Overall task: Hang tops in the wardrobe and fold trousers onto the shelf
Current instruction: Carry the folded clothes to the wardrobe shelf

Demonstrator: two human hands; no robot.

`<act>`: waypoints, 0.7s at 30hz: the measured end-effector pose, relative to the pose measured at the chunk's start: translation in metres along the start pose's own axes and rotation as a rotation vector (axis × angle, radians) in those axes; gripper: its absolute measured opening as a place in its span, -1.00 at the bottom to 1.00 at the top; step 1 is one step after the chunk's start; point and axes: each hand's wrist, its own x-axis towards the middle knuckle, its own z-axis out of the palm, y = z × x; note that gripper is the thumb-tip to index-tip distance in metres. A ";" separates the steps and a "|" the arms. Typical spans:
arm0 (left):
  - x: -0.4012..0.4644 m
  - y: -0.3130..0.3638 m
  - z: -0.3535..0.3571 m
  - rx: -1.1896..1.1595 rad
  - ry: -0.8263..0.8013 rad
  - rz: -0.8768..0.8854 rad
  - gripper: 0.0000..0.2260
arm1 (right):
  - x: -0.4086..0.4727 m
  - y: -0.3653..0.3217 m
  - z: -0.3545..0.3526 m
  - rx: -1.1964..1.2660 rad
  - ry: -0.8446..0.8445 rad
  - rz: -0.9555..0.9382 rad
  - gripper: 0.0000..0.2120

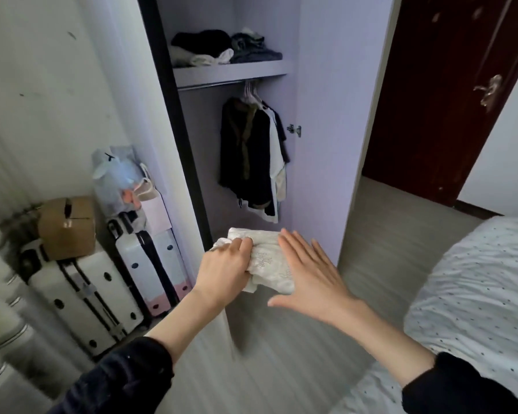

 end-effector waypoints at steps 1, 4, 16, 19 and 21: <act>0.012 -0.014 0.005 -0.008 0.016 0.010 -0.58 | 0.023 -0.007 0.010 -0.047 0.125 0.029 0.08; 0.046 -0.055 0.024 -0.031 0.083 0.046 -0.56 | 0.089 -0.013 0.032 -0.106 0.388 0.028 -0.26; 0.186 -0.092 0.119 -0.129 0.113 0.120 -0.43 | 0.218 0.083 0.015 -0.318 0.331 0.069 -0.49; 0.251 -0.093 0.133 -0.099 0.106 0.090 -0.41 | 0.263 0.118 -0.002 -0.337 0.298 0.107 -0.47; 0.295 -0.098 0.140 -0.077 0.137 0.067 -0.44 | 0.296 0.143 -0.016 -0.346 0.307 0.104 -0.46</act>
